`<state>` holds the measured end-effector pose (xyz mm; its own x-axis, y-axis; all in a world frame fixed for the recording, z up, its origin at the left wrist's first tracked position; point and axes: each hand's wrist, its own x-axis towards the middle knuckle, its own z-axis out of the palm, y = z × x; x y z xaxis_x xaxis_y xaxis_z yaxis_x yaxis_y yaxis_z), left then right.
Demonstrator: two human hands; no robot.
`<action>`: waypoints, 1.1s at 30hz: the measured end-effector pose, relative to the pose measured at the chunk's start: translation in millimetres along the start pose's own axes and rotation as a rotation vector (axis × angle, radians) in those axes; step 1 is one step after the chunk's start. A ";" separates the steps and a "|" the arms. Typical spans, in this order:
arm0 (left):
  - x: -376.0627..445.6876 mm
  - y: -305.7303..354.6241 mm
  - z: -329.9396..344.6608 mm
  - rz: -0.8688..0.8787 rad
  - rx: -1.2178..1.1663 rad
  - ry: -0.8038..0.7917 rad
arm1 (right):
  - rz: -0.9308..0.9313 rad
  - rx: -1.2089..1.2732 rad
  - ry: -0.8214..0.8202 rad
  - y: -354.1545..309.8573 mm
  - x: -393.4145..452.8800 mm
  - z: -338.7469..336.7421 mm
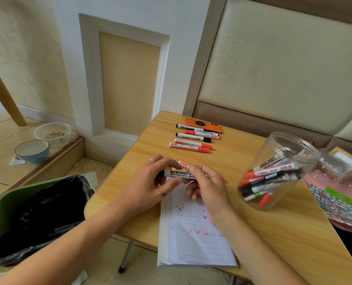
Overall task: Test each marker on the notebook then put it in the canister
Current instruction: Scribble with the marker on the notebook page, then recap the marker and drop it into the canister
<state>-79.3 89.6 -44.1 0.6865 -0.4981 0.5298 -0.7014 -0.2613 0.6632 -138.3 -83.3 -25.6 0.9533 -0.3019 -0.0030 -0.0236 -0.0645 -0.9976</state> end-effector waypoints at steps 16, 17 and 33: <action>2.5 -2.7 -2.0 -0.057 -0.065 -0.029 | -0.010 -0.111 0.017 7.3 0.8 4.5; 2.4 -2.8 -2.0 -0.055 -0.067 -0.026 | -0.011 -0.115 0.018 7.5 1.2 4.5; 1.1 -6.6 22.2 -0.162 0.229 -0.099 | -0.052 -0.043 0.148 -15.5 1.3 -9.5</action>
<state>-78.2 72.4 -59.6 0.7791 -0.5097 0.3651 -0.6167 -0.5181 0.5927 -139.6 -91.7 -9.5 0.8987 -0.4342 0.0620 0.0088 -0.1235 -0.9923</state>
